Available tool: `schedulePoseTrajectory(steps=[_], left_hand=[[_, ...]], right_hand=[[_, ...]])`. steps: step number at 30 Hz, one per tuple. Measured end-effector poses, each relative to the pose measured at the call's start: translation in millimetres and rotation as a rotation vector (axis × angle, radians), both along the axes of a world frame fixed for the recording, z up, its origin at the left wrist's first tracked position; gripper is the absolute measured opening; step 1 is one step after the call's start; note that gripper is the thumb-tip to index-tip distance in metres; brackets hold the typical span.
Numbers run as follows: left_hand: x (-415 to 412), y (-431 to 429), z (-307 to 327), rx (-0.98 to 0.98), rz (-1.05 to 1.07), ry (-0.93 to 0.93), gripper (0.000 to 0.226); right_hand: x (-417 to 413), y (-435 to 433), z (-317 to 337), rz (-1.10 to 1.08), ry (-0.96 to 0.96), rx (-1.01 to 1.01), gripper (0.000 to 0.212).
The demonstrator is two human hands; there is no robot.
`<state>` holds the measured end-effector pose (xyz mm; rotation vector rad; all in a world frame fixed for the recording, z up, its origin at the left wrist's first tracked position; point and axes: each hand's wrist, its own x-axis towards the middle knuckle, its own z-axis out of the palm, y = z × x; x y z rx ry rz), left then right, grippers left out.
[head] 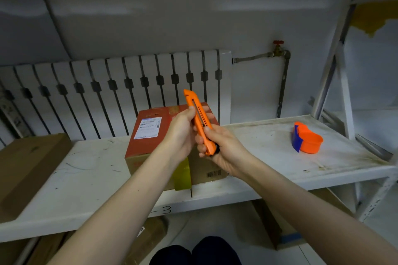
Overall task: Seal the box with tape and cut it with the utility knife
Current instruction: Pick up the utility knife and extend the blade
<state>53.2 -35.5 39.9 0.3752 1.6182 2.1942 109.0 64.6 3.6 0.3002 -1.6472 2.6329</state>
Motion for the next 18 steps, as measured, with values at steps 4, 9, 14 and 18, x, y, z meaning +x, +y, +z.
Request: schedulePoseTrajectory(steps=[4, 9, 14, 18], left_hand=[[-8, -11, -4, 0.056, -0.009, -0.022, 0.039], [-11, -16, -9, -0.01, -0.003, 0.028, 0.04], [-14, -17, -15, -0.084, 0.008, 0.07, 0.036], [-14, -18, -21, -0.174, 0.011, 0.1, 0.035]], right_hand=[[0, -10, -9, -0.111, 0.032, 0.134, 0.025], [-1, -13, -15, -0.209, -0.003, 0.276, 0.031], [-1, -11, -17, -0.256, -0.059, 0.372, 0.037], [0, -10, -19, -0.262, -0.126, 0.398, 0.043]])
